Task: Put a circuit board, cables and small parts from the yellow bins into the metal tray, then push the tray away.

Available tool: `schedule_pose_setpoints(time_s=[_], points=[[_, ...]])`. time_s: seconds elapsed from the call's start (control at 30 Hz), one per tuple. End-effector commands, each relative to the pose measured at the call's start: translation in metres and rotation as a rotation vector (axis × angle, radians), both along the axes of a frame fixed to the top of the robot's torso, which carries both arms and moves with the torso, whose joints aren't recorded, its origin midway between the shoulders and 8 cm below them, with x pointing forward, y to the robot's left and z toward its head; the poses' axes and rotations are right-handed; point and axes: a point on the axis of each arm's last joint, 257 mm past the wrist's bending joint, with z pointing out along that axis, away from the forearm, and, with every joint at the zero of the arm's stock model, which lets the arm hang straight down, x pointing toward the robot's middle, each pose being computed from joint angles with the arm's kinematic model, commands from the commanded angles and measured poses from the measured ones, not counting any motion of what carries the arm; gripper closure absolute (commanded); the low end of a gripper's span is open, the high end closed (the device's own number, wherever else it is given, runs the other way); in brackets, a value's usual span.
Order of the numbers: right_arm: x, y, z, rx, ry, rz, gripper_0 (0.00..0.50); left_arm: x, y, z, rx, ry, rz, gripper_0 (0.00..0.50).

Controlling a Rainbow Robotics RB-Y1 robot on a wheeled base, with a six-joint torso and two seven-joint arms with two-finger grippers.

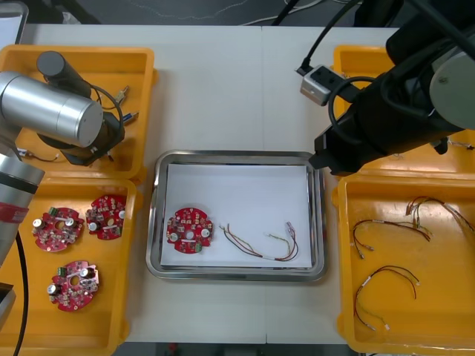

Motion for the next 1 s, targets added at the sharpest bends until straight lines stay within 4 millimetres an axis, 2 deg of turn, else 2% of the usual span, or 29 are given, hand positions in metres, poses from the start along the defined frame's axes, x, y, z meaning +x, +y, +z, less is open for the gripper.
schedule_pose_setpoints(time_s=[0.03,0.23,0.3,0.37,0.43,0.47,0.5,0.57,0.6,0.8,1.0], points=[[0.006,-0.04,0.014,0.021,-0.034,-0.122,0.0,0.015,-0.017,0.02,0.041,-0.044,-0.069,0.062],[0.02,-0.096,0.019,0.024,-0.072,-0.291,0.0,0.019,-0.01,0.015,0.05,-0.052,-0.057,0.065],[0.021,-0.108,0.021,0.025,-0.081,-0.327,0.0,0.021,-0.007,0.013,0.052,-0.055,-0.054,0.074],[0.023,-0.125,0.023,0.031,-0.089,-0.375,0.0,0.022,-0.007,0.012,0.052,-0.058,-0.056,0.108],[0.026,-0.141,0.024,0.046,-0.086,-0.425,0.0,0.022,-0.006,0.012,0.055,-0.058,-0.057,0.181],[0.027,-0.148,0.024,0.056,-0.08,-0.448,0.0,0.022,-0.006,0.012,0.054,-0.057,-0.056,0.238],[0.029,-0.157,0.025,0.071,-0.072,-0.477,0.0,0.022,-0.006,0.012,0.056,-0.057,-0.055,0.341],[0.033,-0.172,0.025,0.087,-0.06,-0.524,0.0,0.022,-0.006,0.011,0.053,-0.055,-0.054,0.481],[0.035,-0.181,0.026,0.095,-0.059,-0.555,0.0,0.022,-0.006,0.012,0.053,-0.057,-0.054,0.5],[0.042,-0.227,0.029,0.065,-0.084,-0.707,0.0,0.021,-0.004,0.012,0.05,-0.052,-0.052,0.5],[0.043,-0.248,0.022,0.04,-0.071,-0.767,0.0,0.011,-0.005,0.03,0.051,-0.033,-0.087,0.5]])
